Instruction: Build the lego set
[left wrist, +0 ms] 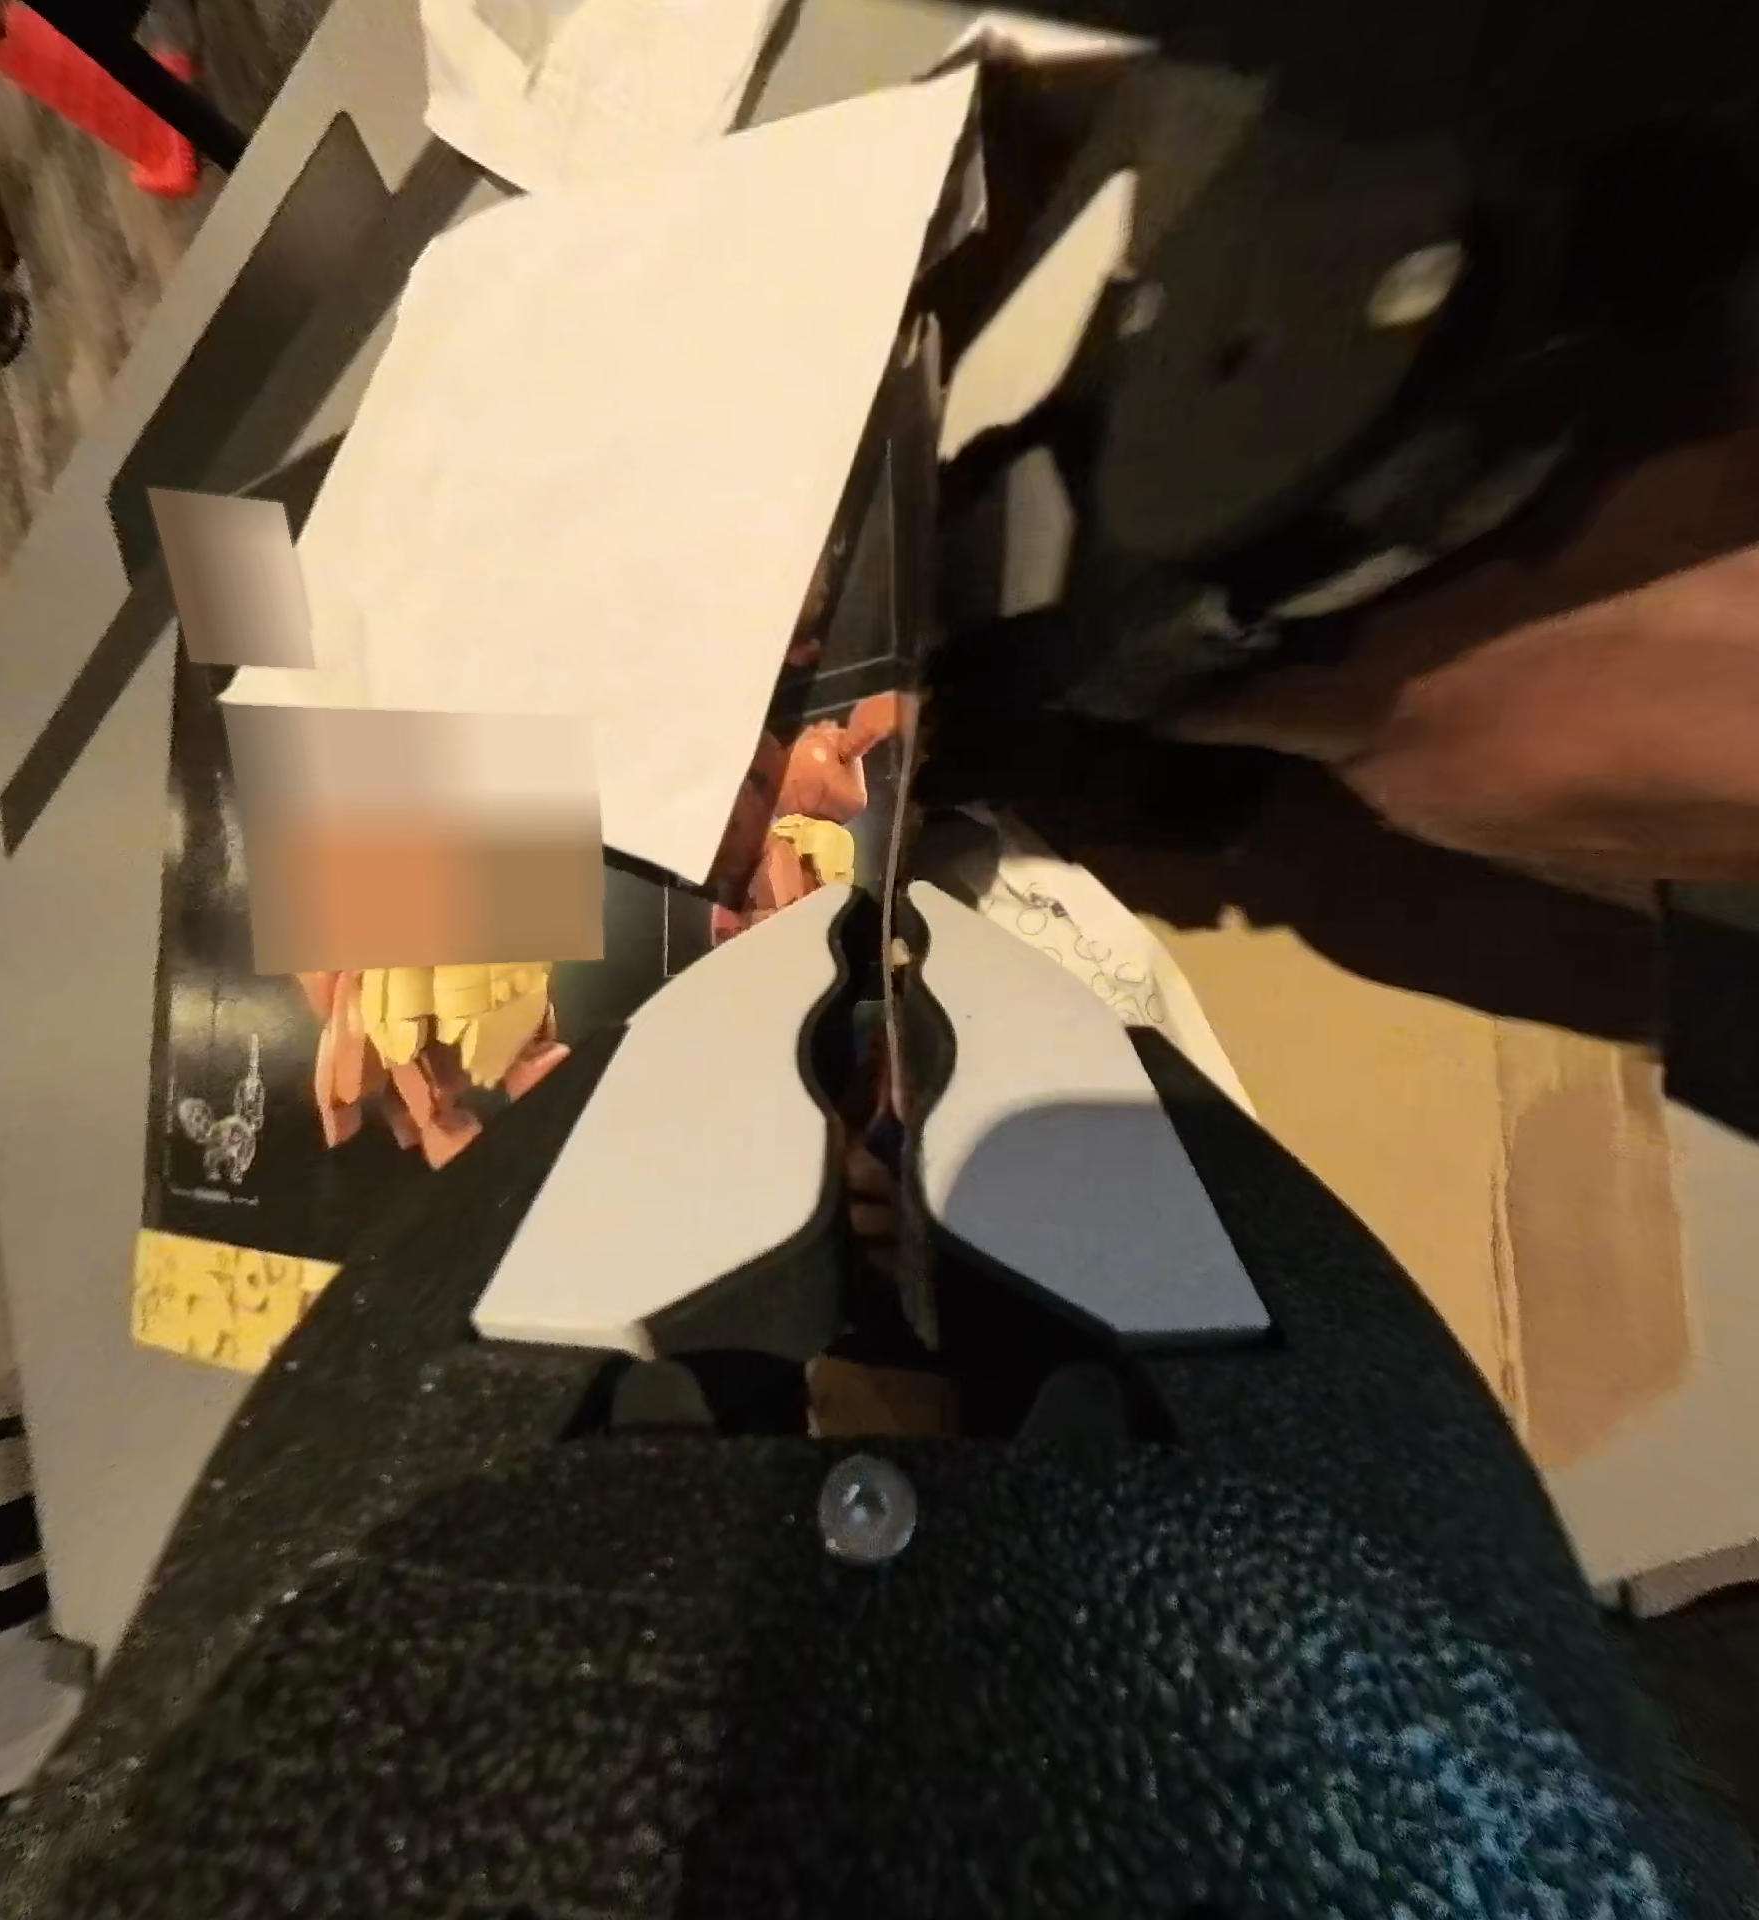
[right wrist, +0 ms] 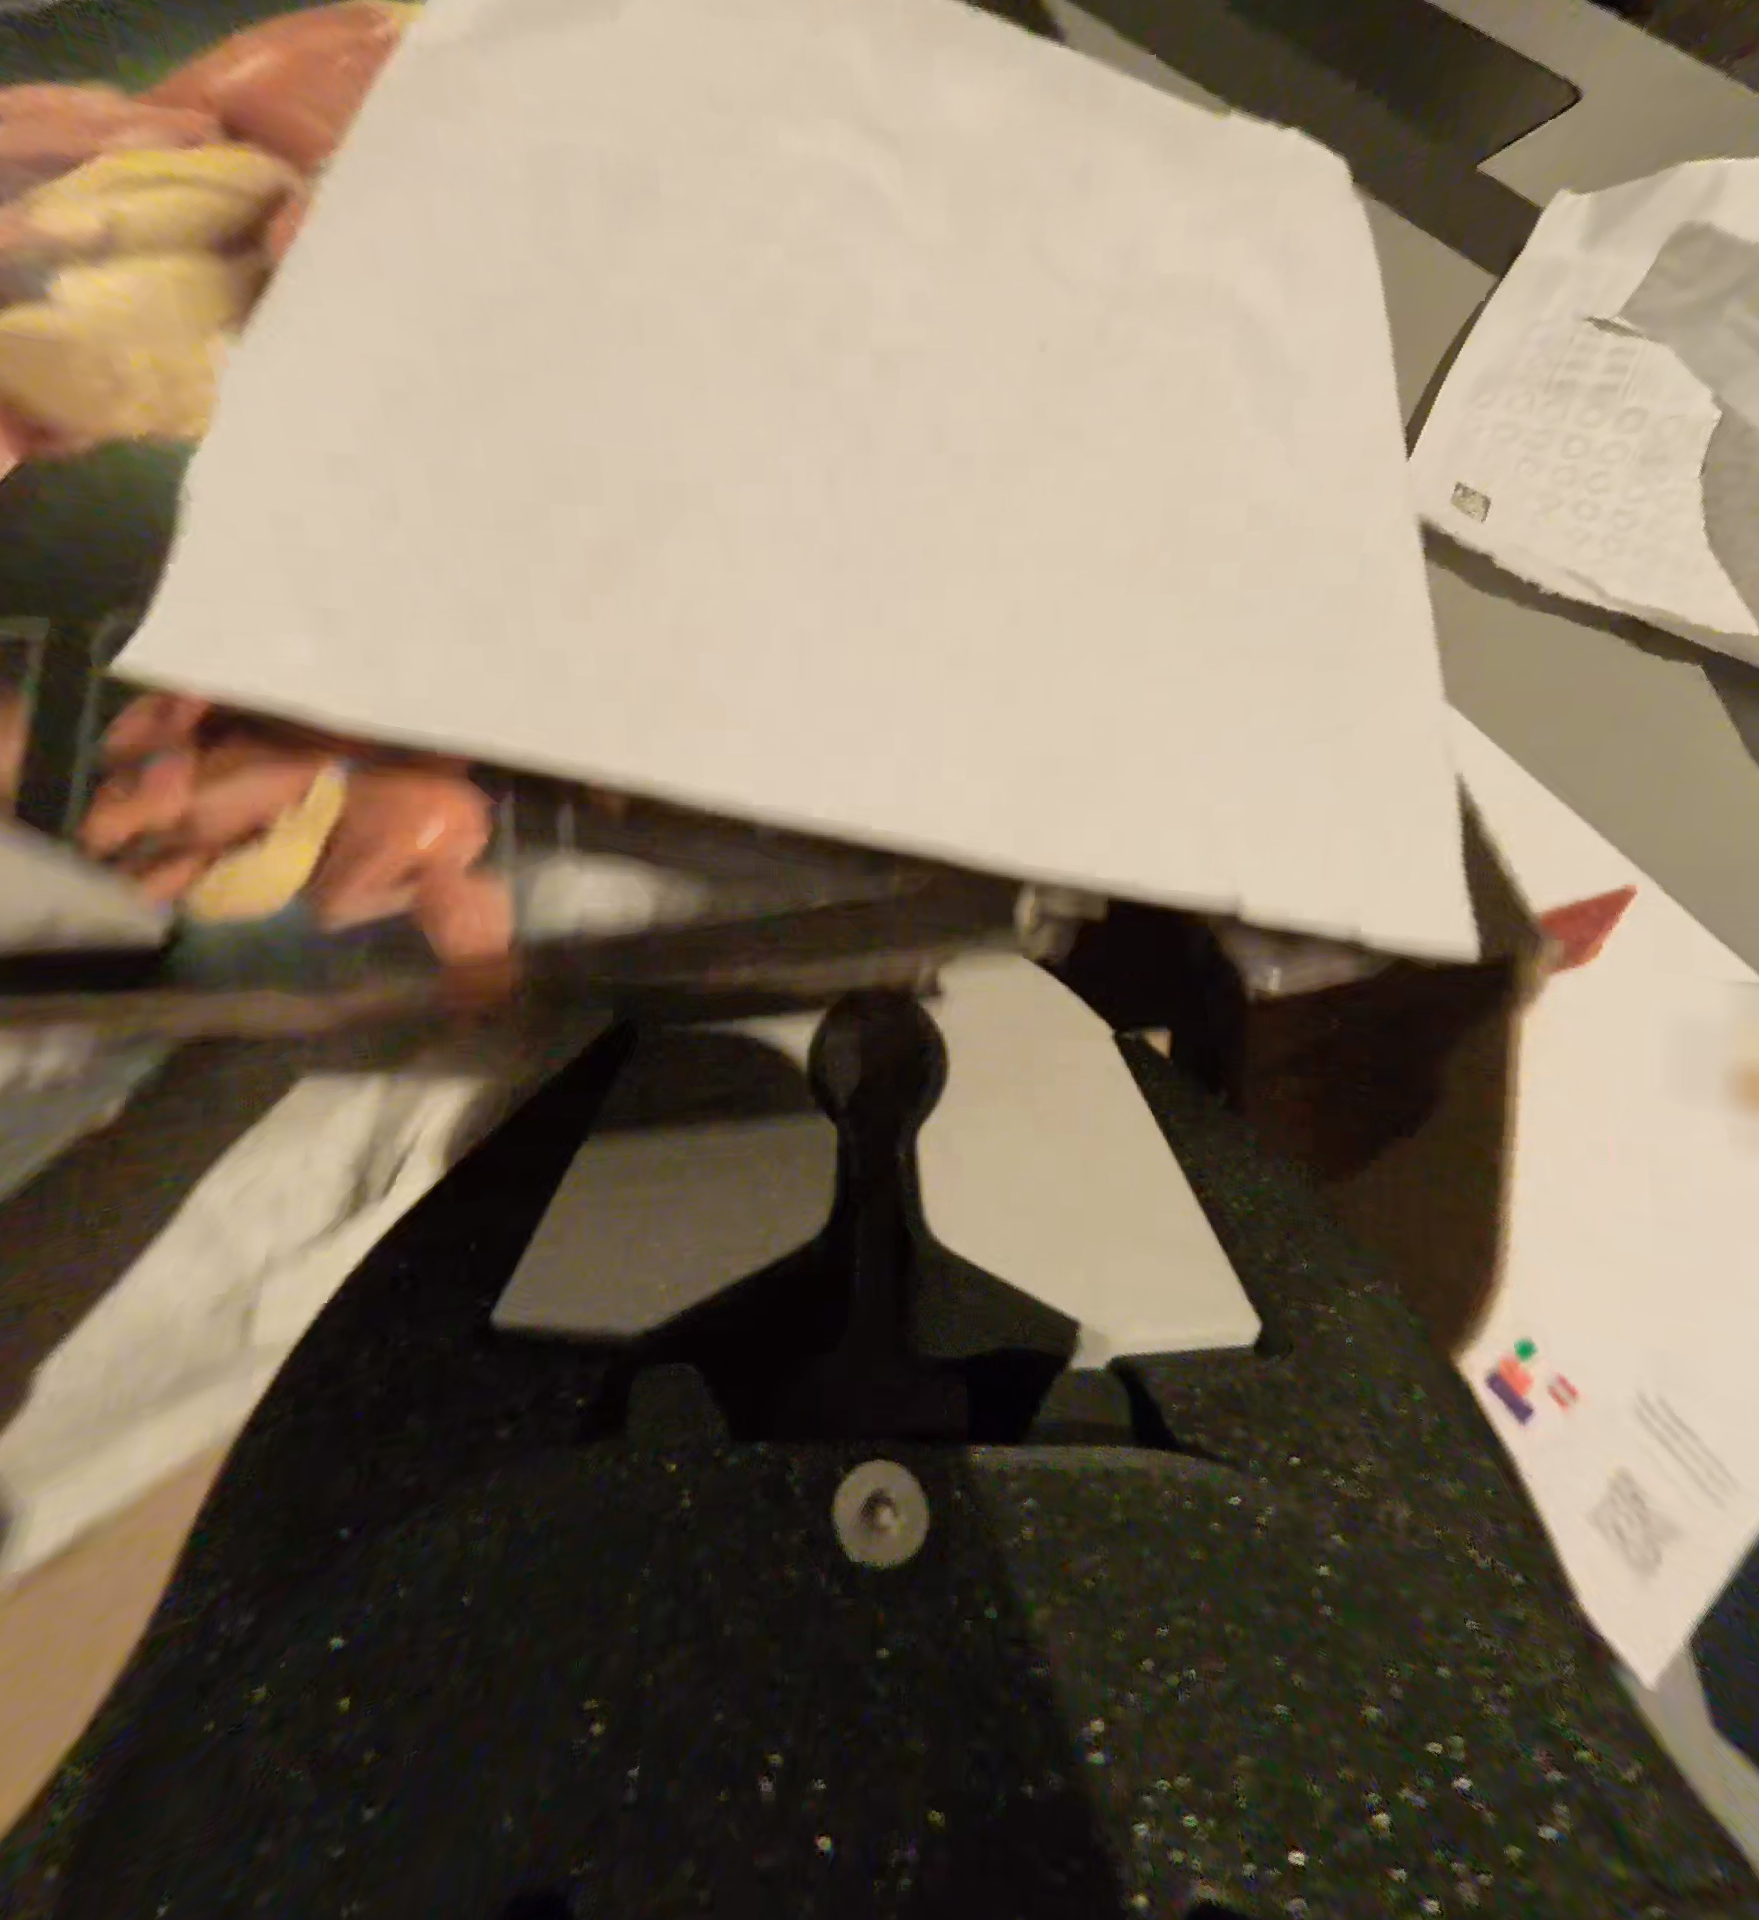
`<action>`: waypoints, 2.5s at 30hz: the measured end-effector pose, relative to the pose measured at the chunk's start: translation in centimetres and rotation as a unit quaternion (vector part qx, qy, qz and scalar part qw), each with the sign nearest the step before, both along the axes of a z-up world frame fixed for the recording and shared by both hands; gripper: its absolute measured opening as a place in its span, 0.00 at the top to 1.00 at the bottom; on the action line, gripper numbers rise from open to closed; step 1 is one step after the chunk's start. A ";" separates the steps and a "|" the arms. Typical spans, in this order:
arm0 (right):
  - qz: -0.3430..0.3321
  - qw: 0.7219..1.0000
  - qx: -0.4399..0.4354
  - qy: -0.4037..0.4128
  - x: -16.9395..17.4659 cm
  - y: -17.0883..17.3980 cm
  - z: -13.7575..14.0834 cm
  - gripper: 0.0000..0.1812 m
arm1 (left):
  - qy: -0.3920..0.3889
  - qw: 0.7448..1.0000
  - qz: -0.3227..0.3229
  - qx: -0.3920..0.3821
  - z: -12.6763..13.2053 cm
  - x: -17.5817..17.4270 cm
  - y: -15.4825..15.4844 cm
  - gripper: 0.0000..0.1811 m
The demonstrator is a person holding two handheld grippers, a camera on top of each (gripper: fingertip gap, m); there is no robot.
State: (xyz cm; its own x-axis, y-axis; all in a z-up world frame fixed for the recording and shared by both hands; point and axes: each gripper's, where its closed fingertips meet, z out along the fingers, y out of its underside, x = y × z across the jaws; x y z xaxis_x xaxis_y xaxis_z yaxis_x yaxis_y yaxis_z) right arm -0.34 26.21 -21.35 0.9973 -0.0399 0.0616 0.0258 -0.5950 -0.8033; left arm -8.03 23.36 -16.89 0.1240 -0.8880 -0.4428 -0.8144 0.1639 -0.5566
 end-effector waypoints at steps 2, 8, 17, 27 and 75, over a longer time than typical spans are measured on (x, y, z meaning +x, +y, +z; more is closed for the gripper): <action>0.018 1.000 -0.003 -0.010 -0.9 -2.0 0.1 1.00 | -0.004 1.000 0.004 -0.002 0.0 0.0 0.1 0.98; 0.072 0.996 0.012 -0.044 -3.4 -7.9 0.6 1.00 | -0.009 1.000 0.027 -0.001 0.1 -0.6 1.6 0.99; 0.170 0.974 0.067 -0.134 -5.7 -13.1 2.6 1.00 | -0.009 0.998 0.066 0.018 0.1 -1.8 4.3 0.98; 0.245 0.926 0.037 -0.286 -3.2 -15.5 1.0 1.00 | -0.005 0.996 0.075 0.051 0.3 -2.9 8.1 0.97; 0.303 0.928 0.049 -0.212 -0.1 -19.4 -0.8 0.98 | -0.032 0.942 -0.321 -0.095 -6.6 3.9 -15.4 0.94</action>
State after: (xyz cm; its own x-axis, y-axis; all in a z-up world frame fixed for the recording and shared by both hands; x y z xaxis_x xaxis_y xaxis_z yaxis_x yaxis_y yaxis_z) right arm -0.48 6.82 -22.16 0.7259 0.4937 0.4788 0.6571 -0.2924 -0.6948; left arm -4.17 7.99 -23.47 -0.4449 -0.8516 -0.2773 -0.5456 0.5033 -0.6701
